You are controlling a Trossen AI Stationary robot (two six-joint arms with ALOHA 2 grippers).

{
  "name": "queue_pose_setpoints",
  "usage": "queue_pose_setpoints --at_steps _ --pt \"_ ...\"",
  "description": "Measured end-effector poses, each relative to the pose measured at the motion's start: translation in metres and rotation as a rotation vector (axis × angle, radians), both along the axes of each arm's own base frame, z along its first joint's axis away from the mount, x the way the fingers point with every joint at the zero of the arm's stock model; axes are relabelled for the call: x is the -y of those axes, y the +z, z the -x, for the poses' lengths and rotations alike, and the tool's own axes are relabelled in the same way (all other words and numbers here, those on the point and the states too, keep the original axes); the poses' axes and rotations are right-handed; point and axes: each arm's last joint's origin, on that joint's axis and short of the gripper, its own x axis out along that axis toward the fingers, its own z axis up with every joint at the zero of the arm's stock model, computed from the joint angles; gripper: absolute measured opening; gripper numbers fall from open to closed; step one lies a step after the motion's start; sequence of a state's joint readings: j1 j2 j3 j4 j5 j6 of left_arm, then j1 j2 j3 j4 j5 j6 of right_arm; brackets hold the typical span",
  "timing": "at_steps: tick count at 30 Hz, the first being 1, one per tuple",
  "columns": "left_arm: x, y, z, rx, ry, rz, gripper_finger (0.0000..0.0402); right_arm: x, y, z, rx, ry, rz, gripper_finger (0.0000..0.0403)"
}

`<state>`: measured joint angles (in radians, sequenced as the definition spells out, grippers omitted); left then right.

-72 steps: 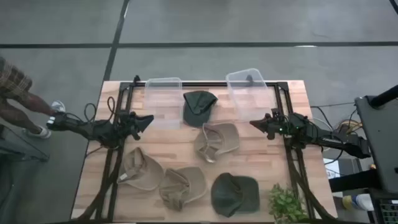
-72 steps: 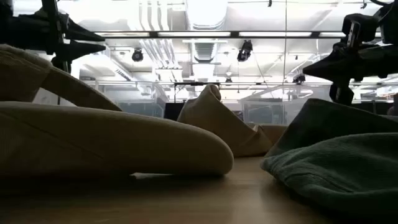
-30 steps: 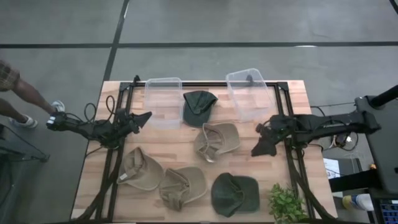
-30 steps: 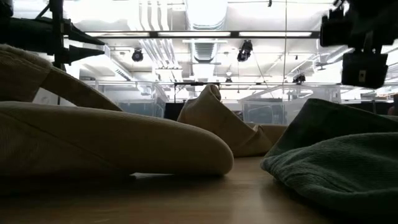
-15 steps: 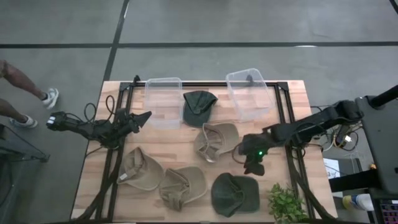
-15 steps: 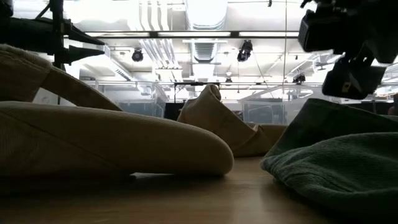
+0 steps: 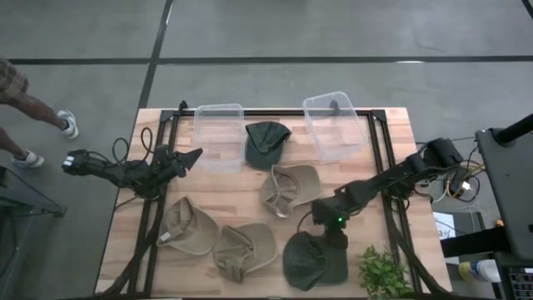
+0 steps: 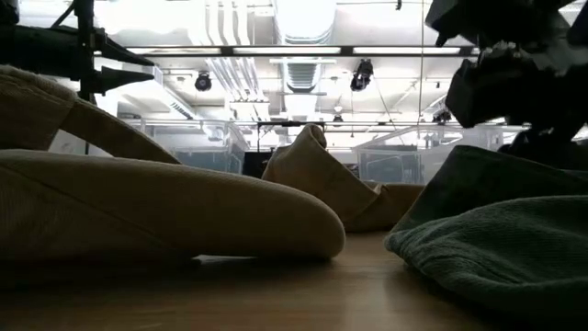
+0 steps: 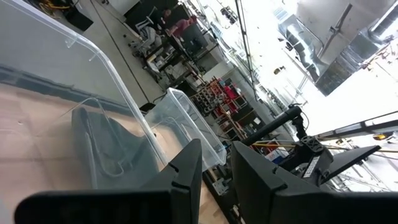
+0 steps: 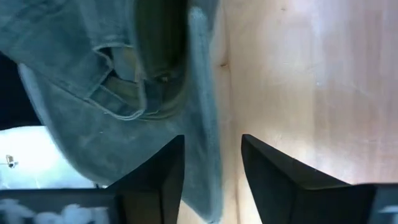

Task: Pick & Place hat
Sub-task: Put the bottom black cap into the right transparent bin

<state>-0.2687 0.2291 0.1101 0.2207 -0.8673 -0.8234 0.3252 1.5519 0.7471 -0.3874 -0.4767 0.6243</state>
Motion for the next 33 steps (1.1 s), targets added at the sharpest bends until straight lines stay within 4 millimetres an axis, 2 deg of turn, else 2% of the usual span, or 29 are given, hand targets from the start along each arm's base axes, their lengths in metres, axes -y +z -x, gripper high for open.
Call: queue_pose_setpoints --at_steps 3,8,14,19,25,29,33 --pt "0.000 0.000 0.000 0.000 0.000 0.000 0.0080 0.000 -0.002 0.000 -0.011 0.003 -0.007 0.0115" --pt "0.000 0.000 0.000 0.000 0.000 0.000 0.0080 -0.002 -0.001 0.000 -0.029 0.031 -0.065 0.0023" --pt "0.000 0.000 0.000 0.001 0.000 0.000 0.0080 -0.001 0.012 0.006 -0.045 0.018 -0.100 0.0012" --pt "0.000 0.000 0.000 0.005 -0.001 0.001 0.0080 0.002 0.049 0.015 -0.038 0.024 -0.123 0.0011" --pt "0.000 0.001 0.000 0.006 -0.001 0.001 0.0080 0.010 0.115 0.034 0.093 0.002 -0.141 0.0010" --pt "0.000 0.001 0.000 0.005 -0.001 0.001 0.0080 0.025 0.156 0.051 0.183 -0.110 -0.057 0.0010" --pt "0.000 0.001 0.000 0.006 -0.001 0.001 0.0080 0.045 0.192 0.073 0.264 -0.275 0.119 0.0010"
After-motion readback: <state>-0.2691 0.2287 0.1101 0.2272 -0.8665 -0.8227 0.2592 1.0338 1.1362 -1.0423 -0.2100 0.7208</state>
